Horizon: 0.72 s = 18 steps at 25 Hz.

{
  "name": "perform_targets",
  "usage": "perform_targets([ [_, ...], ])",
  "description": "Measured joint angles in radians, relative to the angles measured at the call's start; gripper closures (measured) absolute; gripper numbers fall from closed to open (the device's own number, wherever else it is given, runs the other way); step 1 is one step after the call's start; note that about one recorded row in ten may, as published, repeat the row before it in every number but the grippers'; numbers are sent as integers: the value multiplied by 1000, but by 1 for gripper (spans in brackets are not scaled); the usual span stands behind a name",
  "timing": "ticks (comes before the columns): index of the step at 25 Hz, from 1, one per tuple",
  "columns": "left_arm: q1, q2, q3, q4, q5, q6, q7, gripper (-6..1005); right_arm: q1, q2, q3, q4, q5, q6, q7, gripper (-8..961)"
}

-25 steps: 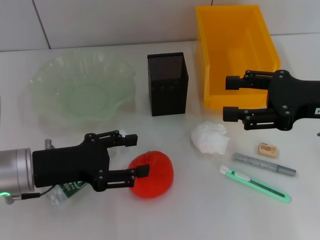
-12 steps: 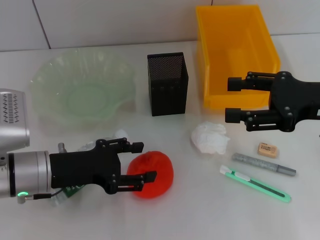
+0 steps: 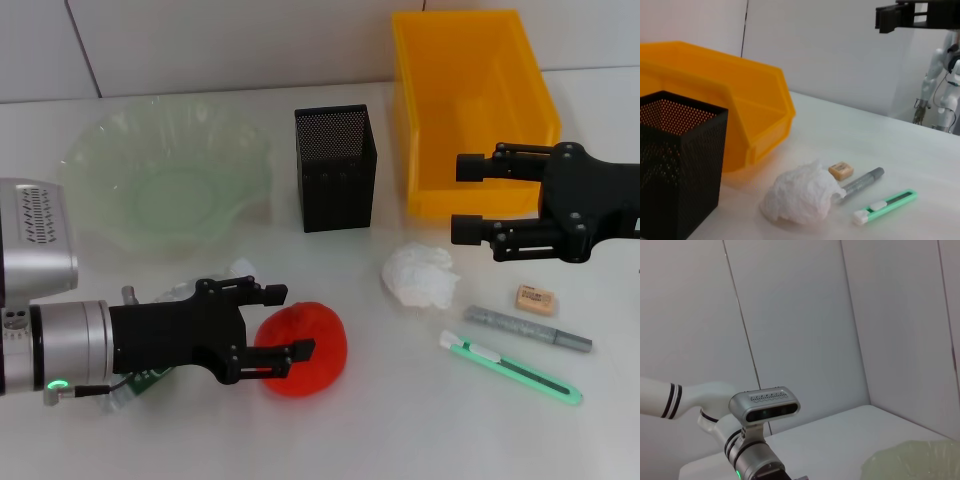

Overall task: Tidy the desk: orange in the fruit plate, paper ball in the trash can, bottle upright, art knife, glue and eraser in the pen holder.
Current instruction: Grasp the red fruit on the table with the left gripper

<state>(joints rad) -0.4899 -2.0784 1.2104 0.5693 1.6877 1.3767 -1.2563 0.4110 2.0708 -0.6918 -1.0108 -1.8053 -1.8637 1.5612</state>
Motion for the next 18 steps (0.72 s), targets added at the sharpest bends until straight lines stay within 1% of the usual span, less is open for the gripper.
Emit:
perform_targets([
  [8, -1, 0, 23, -11, 0, -28, 0, 248, 2, -2, 2, 0, 0, 2, 0, 162],
  [18, -5, 0, 24, -34, 0, -38, 0, 251, 5, -1, 2, 0, 0, 6, 0, 162],
])
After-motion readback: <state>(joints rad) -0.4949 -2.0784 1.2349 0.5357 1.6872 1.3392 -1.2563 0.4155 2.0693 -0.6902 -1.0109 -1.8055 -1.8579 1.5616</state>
